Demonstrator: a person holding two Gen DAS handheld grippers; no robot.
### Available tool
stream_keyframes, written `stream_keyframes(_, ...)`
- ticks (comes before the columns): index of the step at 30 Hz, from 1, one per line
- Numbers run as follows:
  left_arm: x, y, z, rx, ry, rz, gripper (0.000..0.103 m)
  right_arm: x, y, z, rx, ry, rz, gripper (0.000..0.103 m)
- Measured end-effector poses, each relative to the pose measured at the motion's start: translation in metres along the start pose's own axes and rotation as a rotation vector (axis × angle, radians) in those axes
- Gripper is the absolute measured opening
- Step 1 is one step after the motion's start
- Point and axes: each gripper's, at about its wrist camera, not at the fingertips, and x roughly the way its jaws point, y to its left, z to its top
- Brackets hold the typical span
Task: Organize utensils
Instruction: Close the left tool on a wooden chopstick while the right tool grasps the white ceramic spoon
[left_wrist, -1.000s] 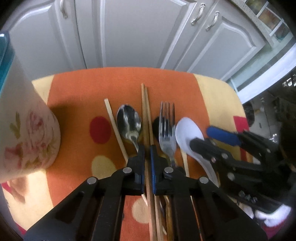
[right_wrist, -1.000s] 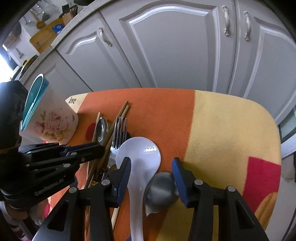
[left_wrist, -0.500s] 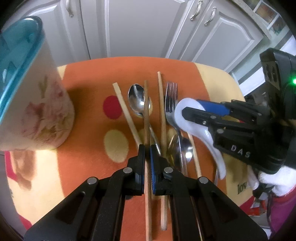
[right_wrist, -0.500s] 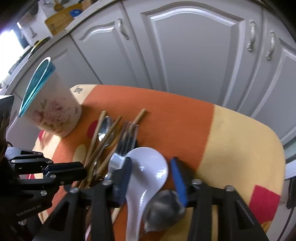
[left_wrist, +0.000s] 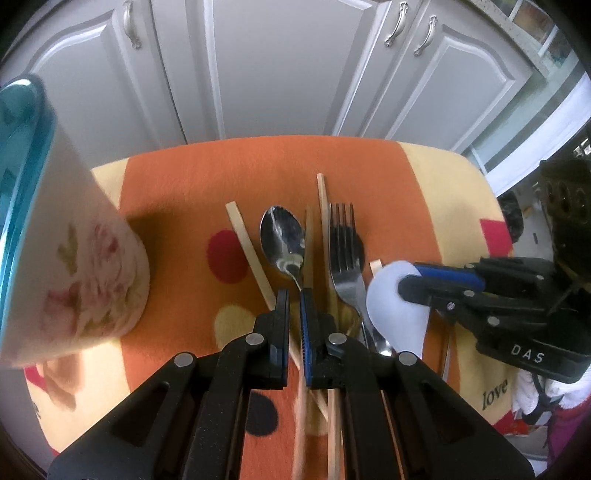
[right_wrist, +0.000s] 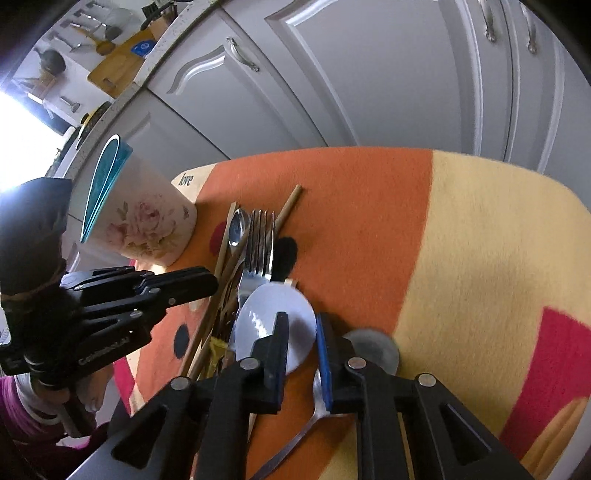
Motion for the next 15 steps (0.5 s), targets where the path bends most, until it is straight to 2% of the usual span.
stream_keyframes(6, -0.004, -0.002, 0.005, -0.001, 0.009, -0.027, 0.004, 0.009, 0.001, 0.006, -0.028, -0.010, 0.047, 0.018)
stream_keyframes(8, -0.007, -0.003, 0.005, 0.011, 0.013, -0.038, 0.012, 0.009, 0.001, 0.006, -0.024, -0.015, 0.062, 0.024)
stream_keyframes(10, -0.007, -0.002, 0.005, 0.007, 0.019, -0.055, 0.018, 0.010, 0.000, 0.006, -0.029, -0.015, 0.069, 0.026)
stream_keyframes(12, -0.004, -0.001, 0.007, -0.004, 0.030, -0.075, 0.018, 0.011, -0.001, 0.005, -0.032, -0.022, 0.076, 0.026)
stream_keyframes(15, 0.002, -0.003, 0.008, 0.002, 0.042, -0.065, 0.018, 0.011, -0.001, 0.002, -0.021, -0.032, 0.068, 0.014)
